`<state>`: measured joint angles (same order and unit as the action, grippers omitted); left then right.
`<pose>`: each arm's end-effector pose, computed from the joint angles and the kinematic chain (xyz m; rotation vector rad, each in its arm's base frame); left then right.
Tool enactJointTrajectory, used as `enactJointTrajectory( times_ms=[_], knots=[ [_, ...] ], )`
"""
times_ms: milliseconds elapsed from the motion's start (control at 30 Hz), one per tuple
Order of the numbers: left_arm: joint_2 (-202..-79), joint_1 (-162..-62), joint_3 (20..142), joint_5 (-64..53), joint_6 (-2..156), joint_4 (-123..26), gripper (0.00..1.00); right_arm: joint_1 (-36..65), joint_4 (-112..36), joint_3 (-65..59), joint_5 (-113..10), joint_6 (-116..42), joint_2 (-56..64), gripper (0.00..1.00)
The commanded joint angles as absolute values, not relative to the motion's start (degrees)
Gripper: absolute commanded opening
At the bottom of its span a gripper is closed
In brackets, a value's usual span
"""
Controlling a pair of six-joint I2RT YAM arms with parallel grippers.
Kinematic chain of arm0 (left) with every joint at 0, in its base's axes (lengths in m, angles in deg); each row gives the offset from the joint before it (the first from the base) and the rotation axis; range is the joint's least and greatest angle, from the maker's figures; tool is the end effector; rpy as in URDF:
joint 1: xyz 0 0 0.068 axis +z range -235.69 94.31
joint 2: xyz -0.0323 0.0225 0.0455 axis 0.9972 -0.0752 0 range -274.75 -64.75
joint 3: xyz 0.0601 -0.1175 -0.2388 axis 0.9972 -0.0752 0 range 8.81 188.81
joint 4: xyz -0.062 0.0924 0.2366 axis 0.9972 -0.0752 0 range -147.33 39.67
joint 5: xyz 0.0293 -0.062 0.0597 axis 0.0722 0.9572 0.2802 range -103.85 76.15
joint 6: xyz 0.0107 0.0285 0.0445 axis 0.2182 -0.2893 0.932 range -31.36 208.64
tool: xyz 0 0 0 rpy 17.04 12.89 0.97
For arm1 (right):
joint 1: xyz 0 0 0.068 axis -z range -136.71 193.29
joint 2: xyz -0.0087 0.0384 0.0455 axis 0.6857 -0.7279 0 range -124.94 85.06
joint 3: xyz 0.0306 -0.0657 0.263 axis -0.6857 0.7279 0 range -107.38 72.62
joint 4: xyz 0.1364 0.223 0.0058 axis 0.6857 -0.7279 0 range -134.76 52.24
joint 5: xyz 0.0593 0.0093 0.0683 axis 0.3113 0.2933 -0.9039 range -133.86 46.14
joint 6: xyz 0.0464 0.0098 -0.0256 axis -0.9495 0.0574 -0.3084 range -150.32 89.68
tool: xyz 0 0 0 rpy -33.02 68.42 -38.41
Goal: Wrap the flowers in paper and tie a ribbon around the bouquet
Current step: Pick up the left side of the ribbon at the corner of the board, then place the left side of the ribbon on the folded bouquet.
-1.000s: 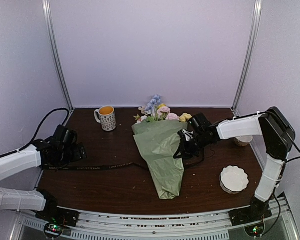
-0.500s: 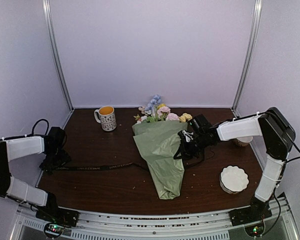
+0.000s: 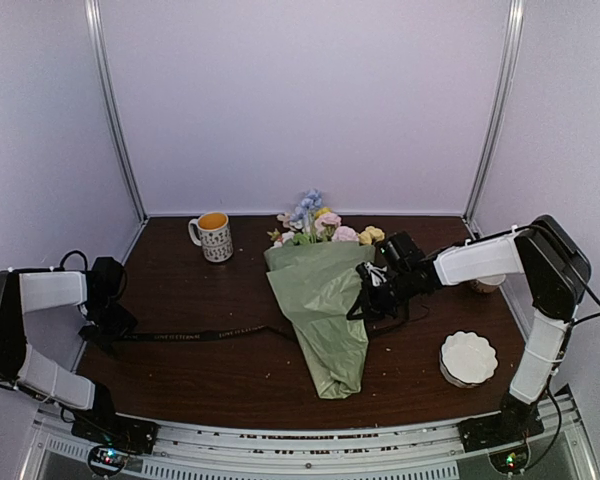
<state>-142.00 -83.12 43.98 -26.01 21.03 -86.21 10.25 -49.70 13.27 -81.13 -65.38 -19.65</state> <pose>0.2060 0.0168 0.1450 -1.6644 2.3133 0.0943 0.2877 0.2128 0.1506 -0.2251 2.7745 1.2291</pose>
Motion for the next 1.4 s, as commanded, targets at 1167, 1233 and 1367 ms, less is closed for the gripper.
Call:
enactJointTrajectory(
  times_ms=[1167,1233,1367],
  knots=[
    [-136.03,-120.39,61.50,-38.89,34.07,-73.03,0.00,9.89,-47.43,13.80,-83.84,-65.10,-22.04,0.00],
    [-139.20,-126.42,64.46,-38.63,42.29,-66.60,0.00,9.89,-47.24,13.83,-83.84,-65.12,-22.20,0.00],
    [-150.89,-136.19,77.02,-38.81,56.50,-63.43,0.00,9.66,-46.77,13.80,-84.26,-65.30,-22.95,0.00]
  ],
)
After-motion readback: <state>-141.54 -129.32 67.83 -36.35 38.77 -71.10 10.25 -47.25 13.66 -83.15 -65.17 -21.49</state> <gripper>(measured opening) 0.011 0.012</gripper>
